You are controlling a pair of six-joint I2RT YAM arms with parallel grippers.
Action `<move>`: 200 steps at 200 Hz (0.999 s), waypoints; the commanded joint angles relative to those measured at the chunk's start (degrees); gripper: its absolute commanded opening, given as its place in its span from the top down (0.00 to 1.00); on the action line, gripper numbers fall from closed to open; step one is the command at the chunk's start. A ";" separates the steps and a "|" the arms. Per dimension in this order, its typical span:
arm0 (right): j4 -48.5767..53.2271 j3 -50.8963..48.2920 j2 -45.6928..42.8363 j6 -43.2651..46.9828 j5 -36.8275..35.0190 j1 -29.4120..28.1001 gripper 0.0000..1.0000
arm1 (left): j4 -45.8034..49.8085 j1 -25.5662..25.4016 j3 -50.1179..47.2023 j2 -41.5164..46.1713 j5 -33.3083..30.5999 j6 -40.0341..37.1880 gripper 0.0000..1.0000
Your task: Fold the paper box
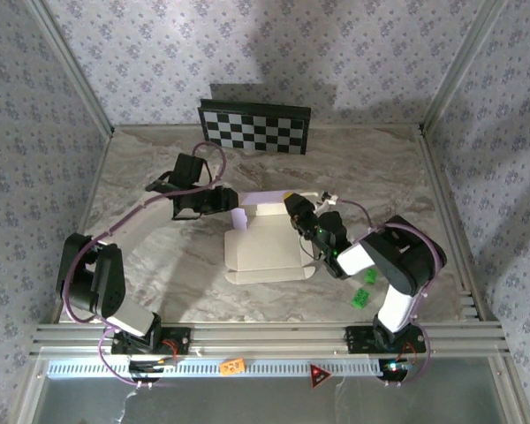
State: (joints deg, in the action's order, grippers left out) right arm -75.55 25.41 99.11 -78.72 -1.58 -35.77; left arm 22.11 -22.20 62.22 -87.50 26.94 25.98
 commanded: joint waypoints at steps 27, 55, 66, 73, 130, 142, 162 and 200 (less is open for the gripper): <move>23.67 -4.05 -18.12 4.14 -1.51 0.02 0.45 | 2.05 -0.40 -1.09 -1.31 -1.97 -1.80 0.64; 51.20 -0.31 -34.73 11.16 -5.12 -0.23 0.43 | 2.67 -0.45 -0.88 -1.58 -2.33 -2.42 0.64; 60.26 2.61 -38.89 14.60 -6.01 0.06 0.44 | 2.75 -0.47 -0.87 -1.69 -2.41 -2.66 0.64; 64.28 4.47 -40.09 16.42 -4.79 0.53 0.45 | 2.76 -0.48 -0.83 -1.82 -2.46 -2.73 0.64; 89.29 34.46 -19.97 47.00 18.25 9.02 0.46 | 2.94 -0.43 -0.45 -2.84 -1.89 -3.71 0.64; 94.52 41.75 -14.75 53.19 20.53 9.64 0.45 | 3.03 -0.47 -0.43 -2.83 -1.81 -3.90 0.64; 103.45 52.70 -6.24 61.66 23.12 10.25 0.44 | 3.12 -0.46 -0.13 -2.94 -1.32 -4.61 0.64; 119.16 65.55 5.99 69.94 25.86 10.01 0.44 | 2.75 -0.24 0.69 -3.57 -0.93 -5.15 0.62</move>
State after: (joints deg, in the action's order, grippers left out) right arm 26.50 85.47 99.94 -19.09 19.55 -25.85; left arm 20.82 -22.24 62.30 -88.33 26.94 22.52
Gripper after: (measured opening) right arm 0.555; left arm 0.372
